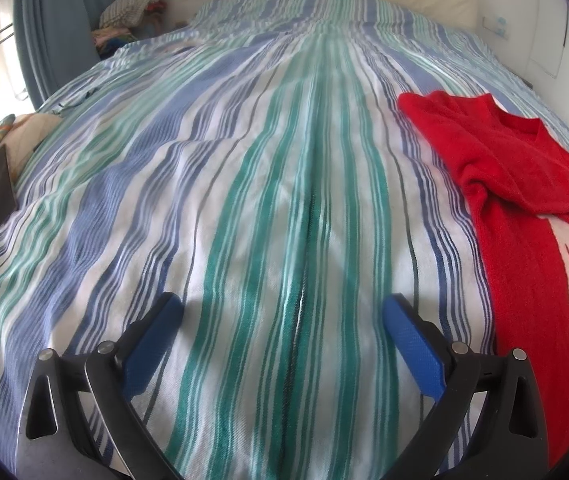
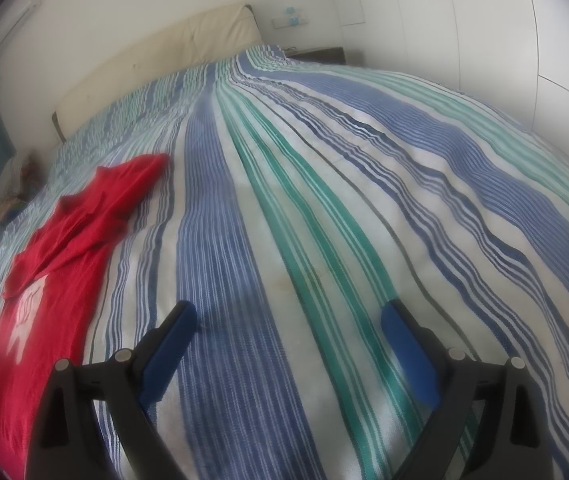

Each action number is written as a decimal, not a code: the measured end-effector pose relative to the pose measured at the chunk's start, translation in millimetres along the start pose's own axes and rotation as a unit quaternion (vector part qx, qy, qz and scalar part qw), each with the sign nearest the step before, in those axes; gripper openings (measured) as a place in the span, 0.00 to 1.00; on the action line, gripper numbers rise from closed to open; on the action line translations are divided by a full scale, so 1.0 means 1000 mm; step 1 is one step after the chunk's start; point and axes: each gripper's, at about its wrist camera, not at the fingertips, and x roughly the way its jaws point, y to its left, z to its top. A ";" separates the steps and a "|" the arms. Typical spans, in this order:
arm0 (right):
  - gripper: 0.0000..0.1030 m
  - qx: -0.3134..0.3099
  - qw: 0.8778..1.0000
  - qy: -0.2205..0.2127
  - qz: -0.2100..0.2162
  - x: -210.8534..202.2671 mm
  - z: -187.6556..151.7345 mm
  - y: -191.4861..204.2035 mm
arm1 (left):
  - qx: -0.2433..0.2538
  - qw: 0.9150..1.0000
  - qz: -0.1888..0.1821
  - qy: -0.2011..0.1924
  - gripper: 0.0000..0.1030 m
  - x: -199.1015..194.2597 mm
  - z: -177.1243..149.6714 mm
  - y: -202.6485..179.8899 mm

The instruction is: Fold small clothes

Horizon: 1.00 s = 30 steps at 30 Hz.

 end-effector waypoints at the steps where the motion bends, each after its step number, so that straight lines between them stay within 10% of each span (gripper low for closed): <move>1: 0.90 0.000 1.000 0.000 0.000 0.000 0.000 0.000 | 0.000 1.000 -0.005 -0.006 0.98 -0.003 0.000 0.000; 11: 0.91 -0.007 1.000 0.002 -0.007 0.004 -0.002 0.004 | 0.021 0.983 -0.179 -0.024 0.98 -0.018 0.014 -0.015; 18: 0.93 -0.012 1.000 0.006 -0.008 0.005 0.000 0.005 | 0.151 0.972 -0.180 -0.010 0.96 0.005 0.043 -0.090; 20: 0.93 -0.011 1.000 0.005 -0.007 0.005 0.000 0.004 | 0.171 0.972 -0.162 -0.013 0.86 0.012 0.052 -0.107; 21: 0.93 -0.011 1.000 0.005 -0.007 0.004 -0.001 0.004 | 0.173 0.976 -0.134 -0.011 0.63 0.019 0.055 -0.112; 22: 0.93 -0.011 1.000 0.005 -0.007 0.004 -0.001 0.005 | 0.161 0.982 -0.101 0.002 0.20 0.030 0.057 -0.111; 23: 0.93 -0.011 1.000 0.005 -0.007 0.004 -0.001 0.005 | 0.125 0.986 -0.105 0.023 0.09 0.039 0.058 -0.102; 25: 0.93 -0.011 1.000 0.005 -0.007 0.004 -0.001 0.005 | 0.047 0.990 -0.135 0.023 0.07 0.042 0.052 -0.078; 30: 0.93 -0.010 1.000 0.005 -0.003 0.005 -0.001 0.004 | 0.038 0.993 -0.116 -0.005 0.06 0.029 0.027 -0.073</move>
